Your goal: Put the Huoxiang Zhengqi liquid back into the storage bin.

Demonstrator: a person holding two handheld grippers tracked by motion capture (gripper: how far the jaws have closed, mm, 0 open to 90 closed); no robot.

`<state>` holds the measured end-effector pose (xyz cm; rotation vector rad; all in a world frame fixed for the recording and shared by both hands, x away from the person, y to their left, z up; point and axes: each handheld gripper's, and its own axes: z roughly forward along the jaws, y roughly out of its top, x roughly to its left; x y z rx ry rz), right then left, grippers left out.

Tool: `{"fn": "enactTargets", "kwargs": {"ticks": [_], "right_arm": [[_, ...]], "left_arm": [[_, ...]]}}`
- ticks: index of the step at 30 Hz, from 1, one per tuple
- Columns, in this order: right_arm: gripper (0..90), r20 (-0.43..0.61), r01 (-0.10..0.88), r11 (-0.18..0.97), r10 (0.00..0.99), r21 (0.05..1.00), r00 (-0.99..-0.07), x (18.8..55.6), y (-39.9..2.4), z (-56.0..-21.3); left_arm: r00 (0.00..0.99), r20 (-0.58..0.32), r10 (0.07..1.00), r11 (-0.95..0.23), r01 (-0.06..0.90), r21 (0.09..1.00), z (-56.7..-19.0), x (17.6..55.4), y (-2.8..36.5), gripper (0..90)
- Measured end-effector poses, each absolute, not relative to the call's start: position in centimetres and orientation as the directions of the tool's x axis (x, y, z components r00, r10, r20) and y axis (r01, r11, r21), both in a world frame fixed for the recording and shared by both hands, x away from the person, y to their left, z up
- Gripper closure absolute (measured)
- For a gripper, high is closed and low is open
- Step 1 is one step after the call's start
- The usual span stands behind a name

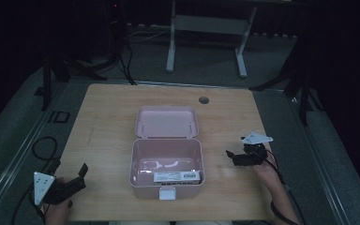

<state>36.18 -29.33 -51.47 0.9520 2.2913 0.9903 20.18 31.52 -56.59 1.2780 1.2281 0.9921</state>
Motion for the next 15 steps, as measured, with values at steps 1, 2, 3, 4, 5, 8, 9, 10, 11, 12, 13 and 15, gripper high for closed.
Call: {"fn": "enactTargets", "kwargs": {"ticks": [1, 2, 3, 4, 5, 8, 9, 10, 11, 12, 13, 15], "right_arm": [[13.7, -0.139, 0.410, 0.500, 0.746, 0.763, -0.651, 36.2, -29.3, -51.5], [13.6, -0.125, 0.414, 0.474, 0.761, 0.777, -0.637, 36.1, -29.7, -51.7], [13.6, -0.114, 0.419, 0.454, 0.773, 0.786, -0.625, 36.0, -30.0, -51.9], [13.6, -0.109, 0.422, 0.438, 0.785, 0.794, -0.610, 35.9, -30.3, -52.1], [13.5, -0.114, 0.418, 0.422, 0.800, 0.805, -0.589, 35.8, -30.7, -52.5], [13.5, -0.107, 0.418, 0.391, 0.823, 0.820, -0.558, 35.7, -31.3, -52.8], [13.5, -0.107, 0.417, 0.375, 0.835, 0.828, -0.539, 35.6, -31.6, -52.9], [13.6, -0.095, 0.416, 0.353, 0.846, 0.838, -0.525, 35.5, -31.9, -52.9], [13.6, -0.063, 0.419, 0.305, 0.863, 0.855, -0.501, 35.4, -32.4, -53.1], [13.6, -0.063, 0.419, 0.305, 0.863, 0.855, -0.501, 35.4, -32.4, -53.1], [13.6, -0.053, 0.423, 0.289, 0.872, 0.859, -0.487, 35.4, -32.7, -53.2], [13.6, -0.033, 0.436, 0.257, 0.888, 0.862, -0.458, 35.3, -33.2, -53.7]], "left_arm": [[0.127, -0.098, 0.987, 0.084, 0.112, 0.990, -56.6, 20.2, 31.5, 0.3], [0.127, -0.100, 0.987, 0.086, 0.111, 0.990, -56.6, 20.2, 31.5, 0.3], [0.127, -0.100, 0.987, 0.086, 0.111, 0.990, -56.6, 20.2, 31.5, 0.3], [0.128, -0.100, 0.987, 0.086, 0.111, 0.990, -56.6, 20.2, 31.5, 0.3], [0.128, -0.100, 0.987, 0.086, 0.111, 0.990, -56.6, 20.2, 31.5, 0.3], [0.128, -0.100, 0.987, 0.086, 0.111, 0.990, -56.6, 20.2, 31.5, 0.3], [0.128, -0.100, 0.987, 0.086, 0.111, 0.990, -56.6, 20.2, 31.5, 0.3], [0.127, -0.100, 0.987, 0.086, 0.111, 0.990, -56.6, 20.2, 31.5, 0.3], [0.128, -0.098, 0.987, 0.084, 0.112, 0.990, -56.6, 20.2, 31.5, 0.3], [0.127, -0.098, 0.987, 0.083, 0.112, 0.990, -56.6, 20.2, 31.5, 0.3], [0.127, -0.097, 0.987, 0.082, 0.112, 0.990, -56.6, 20.2, 31.5, 0.3], [0.127, -0.099, 0.987, 0.085, 0.111, 0.990, -56.6, 20.2, 31.5, 0.3]]}}
